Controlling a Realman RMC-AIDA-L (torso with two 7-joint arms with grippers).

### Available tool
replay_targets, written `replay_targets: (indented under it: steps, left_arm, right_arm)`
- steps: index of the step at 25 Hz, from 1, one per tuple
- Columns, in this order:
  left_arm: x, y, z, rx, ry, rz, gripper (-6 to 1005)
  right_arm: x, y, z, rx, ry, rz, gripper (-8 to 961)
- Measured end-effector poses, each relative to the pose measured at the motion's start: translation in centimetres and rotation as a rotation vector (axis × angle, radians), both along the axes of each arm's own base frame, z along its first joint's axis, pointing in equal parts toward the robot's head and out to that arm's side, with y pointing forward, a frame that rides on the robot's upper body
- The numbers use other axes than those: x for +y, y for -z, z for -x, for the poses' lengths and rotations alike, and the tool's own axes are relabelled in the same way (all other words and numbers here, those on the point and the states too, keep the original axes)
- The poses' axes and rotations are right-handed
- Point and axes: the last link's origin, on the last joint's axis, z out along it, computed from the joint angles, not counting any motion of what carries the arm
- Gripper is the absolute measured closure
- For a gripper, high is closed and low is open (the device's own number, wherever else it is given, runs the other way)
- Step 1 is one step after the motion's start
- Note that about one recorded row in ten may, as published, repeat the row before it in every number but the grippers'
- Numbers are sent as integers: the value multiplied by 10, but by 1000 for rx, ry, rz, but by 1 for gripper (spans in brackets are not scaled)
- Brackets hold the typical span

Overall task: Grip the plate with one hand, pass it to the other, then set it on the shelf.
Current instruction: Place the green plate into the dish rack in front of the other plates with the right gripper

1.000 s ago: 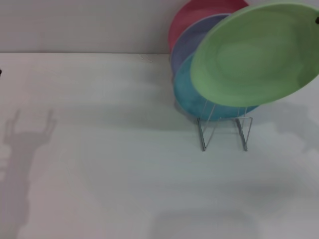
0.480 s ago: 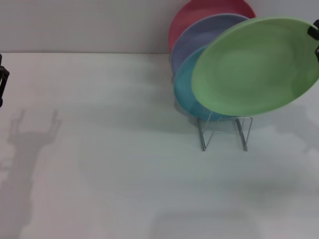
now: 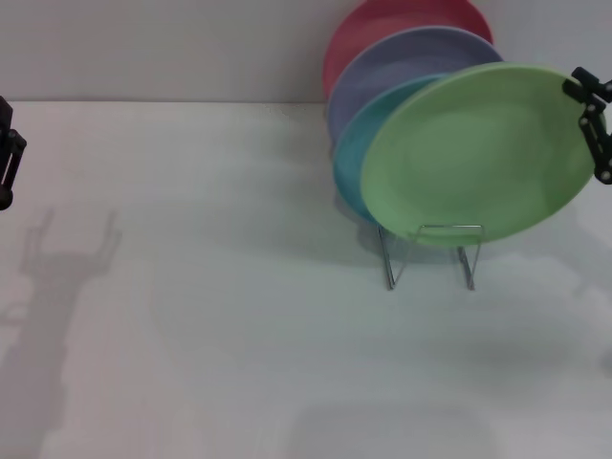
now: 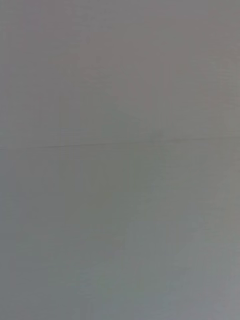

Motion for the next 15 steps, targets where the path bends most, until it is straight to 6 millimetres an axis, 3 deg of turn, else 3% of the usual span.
replay_targets:
  steps: [12,15]
  left_arm:
    - [0,1,-1,3,8,2,184]
    - [0,1,-2,4,11,3,184]
  right_arm:
    - [6,15,-9,10,74,32,933]
    - [6,16,-11,32,87,33,888]
